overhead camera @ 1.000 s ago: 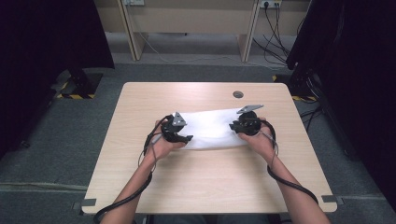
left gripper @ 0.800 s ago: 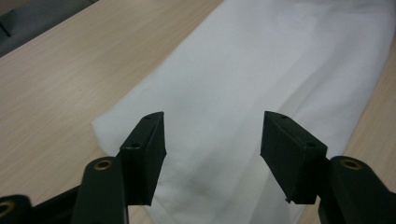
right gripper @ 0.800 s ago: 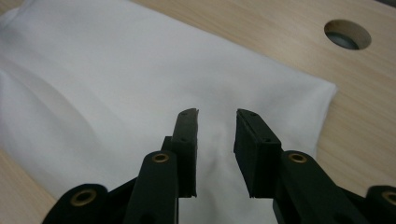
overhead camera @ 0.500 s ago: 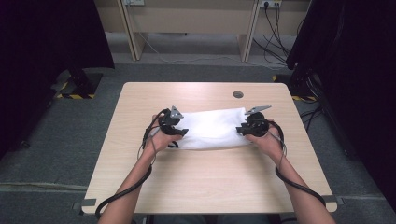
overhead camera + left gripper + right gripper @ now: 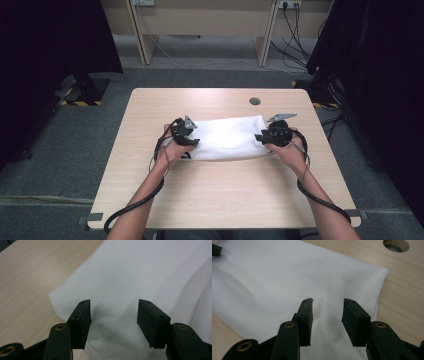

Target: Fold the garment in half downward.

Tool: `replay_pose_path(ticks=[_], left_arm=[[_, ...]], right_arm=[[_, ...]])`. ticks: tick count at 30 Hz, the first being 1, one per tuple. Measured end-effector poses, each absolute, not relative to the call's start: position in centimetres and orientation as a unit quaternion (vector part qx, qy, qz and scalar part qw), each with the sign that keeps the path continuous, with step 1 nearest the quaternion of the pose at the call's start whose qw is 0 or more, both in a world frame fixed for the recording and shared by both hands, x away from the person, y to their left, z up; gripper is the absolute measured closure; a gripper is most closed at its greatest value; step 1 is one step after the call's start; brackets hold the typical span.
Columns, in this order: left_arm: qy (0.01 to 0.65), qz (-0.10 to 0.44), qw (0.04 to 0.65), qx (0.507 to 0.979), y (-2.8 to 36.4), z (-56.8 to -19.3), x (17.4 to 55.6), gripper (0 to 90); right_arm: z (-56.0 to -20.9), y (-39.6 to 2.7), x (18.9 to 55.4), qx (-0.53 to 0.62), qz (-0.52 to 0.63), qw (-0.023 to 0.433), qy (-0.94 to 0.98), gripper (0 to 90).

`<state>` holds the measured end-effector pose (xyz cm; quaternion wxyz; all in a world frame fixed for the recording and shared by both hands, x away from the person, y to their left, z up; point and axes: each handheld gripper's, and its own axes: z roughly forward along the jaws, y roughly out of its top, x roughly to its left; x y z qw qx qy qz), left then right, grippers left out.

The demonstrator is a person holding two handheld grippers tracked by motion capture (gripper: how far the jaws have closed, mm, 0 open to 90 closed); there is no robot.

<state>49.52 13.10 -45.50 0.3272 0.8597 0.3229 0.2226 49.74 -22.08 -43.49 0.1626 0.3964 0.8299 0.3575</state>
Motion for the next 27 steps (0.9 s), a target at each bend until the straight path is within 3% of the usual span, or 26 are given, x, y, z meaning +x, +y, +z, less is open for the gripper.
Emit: replay_pose_path(ticks=[6,12,27], left_arm=[[0.291,0.201,0.354,0.866,12.2,-44.5,47.6,42.9],[0.259,0.197,0.334,0.885,10.3,-45.1,46.8,42.2],[0.306,0.189,0.347,0.866,12.1,-46.9,47.8,45.0]], right_arm=[[-43.1,-20.7,47.5,0.334,0.357,0.136,0.862,60.1],[-44.8,-18.8,47.3,0.313,0.329,0.134,0.881,59.3],[-46.3,-18.4,48.6,0.343,0.319,0.143,0.872,59.5]])
